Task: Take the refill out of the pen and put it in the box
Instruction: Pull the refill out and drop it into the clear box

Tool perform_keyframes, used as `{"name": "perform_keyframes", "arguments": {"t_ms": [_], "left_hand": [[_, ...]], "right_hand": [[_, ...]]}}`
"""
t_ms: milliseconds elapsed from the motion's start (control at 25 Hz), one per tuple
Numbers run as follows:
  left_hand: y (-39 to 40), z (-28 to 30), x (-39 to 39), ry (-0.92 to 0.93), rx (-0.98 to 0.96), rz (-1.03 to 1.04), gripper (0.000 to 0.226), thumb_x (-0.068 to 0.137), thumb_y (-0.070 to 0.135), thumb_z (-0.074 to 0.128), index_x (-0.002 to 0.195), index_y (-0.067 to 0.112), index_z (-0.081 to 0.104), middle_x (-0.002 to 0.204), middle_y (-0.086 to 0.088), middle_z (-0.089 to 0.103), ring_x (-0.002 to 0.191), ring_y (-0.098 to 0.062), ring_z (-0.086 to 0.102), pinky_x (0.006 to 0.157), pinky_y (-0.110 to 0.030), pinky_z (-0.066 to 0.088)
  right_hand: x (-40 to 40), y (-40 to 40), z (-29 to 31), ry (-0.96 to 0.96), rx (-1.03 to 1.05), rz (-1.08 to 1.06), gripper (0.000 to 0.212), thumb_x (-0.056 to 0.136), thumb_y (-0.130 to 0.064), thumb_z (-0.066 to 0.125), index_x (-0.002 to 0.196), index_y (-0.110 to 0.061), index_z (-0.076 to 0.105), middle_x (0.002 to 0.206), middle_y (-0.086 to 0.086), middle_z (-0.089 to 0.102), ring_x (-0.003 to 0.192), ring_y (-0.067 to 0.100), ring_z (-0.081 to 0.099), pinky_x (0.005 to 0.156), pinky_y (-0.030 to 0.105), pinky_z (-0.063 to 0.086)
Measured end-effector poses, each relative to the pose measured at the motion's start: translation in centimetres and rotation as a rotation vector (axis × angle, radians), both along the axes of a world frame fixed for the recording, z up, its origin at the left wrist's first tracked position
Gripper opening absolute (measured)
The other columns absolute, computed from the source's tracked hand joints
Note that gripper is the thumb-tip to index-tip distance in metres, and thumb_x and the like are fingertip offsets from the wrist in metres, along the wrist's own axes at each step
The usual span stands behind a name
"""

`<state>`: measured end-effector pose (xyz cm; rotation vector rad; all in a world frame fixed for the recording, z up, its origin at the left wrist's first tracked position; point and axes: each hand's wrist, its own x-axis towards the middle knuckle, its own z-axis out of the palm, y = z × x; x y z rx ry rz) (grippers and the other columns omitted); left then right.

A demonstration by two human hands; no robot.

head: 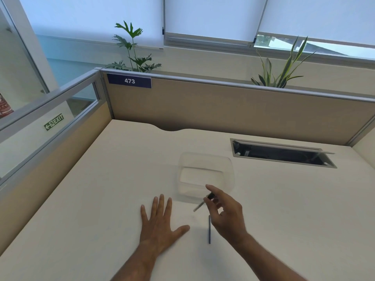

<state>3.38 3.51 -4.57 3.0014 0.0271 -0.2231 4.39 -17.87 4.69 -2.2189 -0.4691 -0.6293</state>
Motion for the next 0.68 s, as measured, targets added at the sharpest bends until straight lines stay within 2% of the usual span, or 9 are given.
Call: {"name": "perform_keyframes", "arguments": {"t_ms": [160, 480, 680], "left_hand": [[-0.04, -0.04, 0.03, -0.003, 0.01, -0.002, 0.116, 0.065, 0.096, 0.001, 0.155, 0.025, -0.01, 0.163, -0.004, -0.021, 0.148, -0.024, -0.023, 0.112, -0.064, -0.018], [-0.05, 0.0, 0.03, 0.0, 0.016, -0.01, 0.115, 0.066, 0.096, 0.001, 0.154, 0.024, -0.012, 0.162, -0.004, -0.023, 0.147, -0.023, -0.026, 0.111, -0.064, -0.02], [-0.07, -0.13, 0.09, -0.01, 0.022, -0.007, 0.114, 0.066, 0.096, 0.002, 0.154, 0.025, -0.011, 0.163, -0.003, -0.022, 0.148, -0.023, -0.025, 0.111, -0.064, -0.021]], "right_hand": [[-0.57, 0.56, -0.18, 0.064, -0.145, 0.03, 0.04, 0.085, -0.013, 0.072, 0.122, -0.027, 0.063, 0.083, -0.012, 0.072, 0.062, 0.007, 0.064, 0.058, 0.032, 0.059], [-0.38, 0.37, 0.25, 0.022, -0.1, 0.01, 0.04, 0.083, -0.011, 0.074, 0.12, -0.023, 0.064, 0.081, -0.012, 0.071, 0.058, 0.006, 0.063, 0.054, 0.031, 0.058], [-0.44, 0.1, -0.11, -0.026, -0.064, -0.001, 0.041, 0.083, -0.012, 0.075, 0.121, -0.021, 0.063, 0.083, -0.011, 0.073, 0.055, 0.004, 0.062, 0.053, 0.024, 0.056]]}}
